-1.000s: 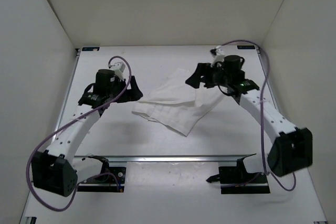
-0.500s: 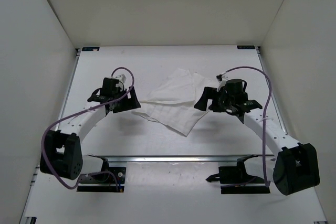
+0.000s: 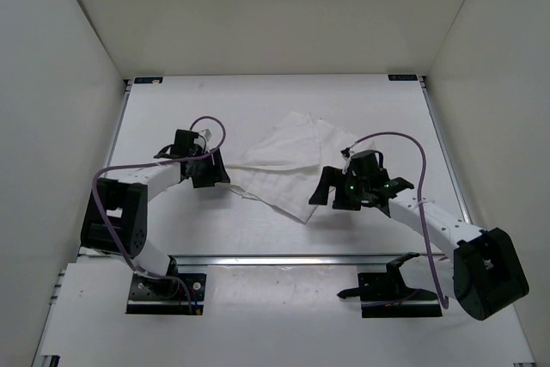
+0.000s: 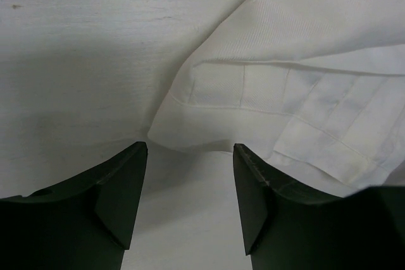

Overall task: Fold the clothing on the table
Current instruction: Flatten the skirt out

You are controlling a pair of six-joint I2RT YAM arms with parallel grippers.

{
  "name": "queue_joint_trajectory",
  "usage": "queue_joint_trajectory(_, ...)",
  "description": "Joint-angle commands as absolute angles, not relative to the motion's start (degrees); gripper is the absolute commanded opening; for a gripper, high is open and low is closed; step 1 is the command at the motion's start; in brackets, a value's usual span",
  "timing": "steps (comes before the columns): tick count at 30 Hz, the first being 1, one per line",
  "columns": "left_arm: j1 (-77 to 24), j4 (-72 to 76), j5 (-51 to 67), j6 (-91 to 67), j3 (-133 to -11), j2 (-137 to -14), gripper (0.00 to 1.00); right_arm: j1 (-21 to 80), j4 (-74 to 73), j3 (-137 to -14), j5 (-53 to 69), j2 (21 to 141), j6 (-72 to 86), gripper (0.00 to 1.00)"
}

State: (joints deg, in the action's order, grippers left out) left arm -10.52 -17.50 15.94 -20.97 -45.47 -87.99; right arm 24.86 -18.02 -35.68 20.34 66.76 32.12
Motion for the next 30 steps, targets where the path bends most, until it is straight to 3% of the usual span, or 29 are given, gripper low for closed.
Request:
queue_joint_trajectory(1,-10.81,-14.33,18.10,-19.16,-46.76,-89.47,0.67,26.01,-16.88,-33.05,18.72,65.04,36.56,0.84)
queue_joint_trajectory(9,-9.32,-14.15,14.77,-16.17,-48.08,-91.93,0.67,26.90,-15.47,-30.58,16.52,61.44,39.64,0.82)
queue_joint_trajectory(12,-8.96,-13.27,14.86,-15.47,-48.34,-92.90,0.60,27.60,-15.21,-30.67,15.47,62.22,39.99,0.82)
queue_joint_trajectory(16,-10.02,-13.09,15.99,-15.12,-48.69,-94.65,0.21,27.95,-14.50,-31.11,14.42,64.33,40.69,0.81)
queue_joint_trajectory(17,-10.89,-13.18,15.56,-14.68,-48.52,-94.57,0.06,28.21,-14.50,-31.20,14.07,64.51,41.13,0.82)
queue_joint_trajectory(18,-11.77,-12.92,15.03,-14.94,-48.86,-94.57,0.00,28.04,-14.68,-31.55,13.98,65.29,41.57,0.81)
queue_joint_trajectory(30,-15.10,-8.61,12.57,-31.72,-36.75,-86.68,0.00,31.20,-10.46,-27.43,11.26,67.15,45.88,0.79)
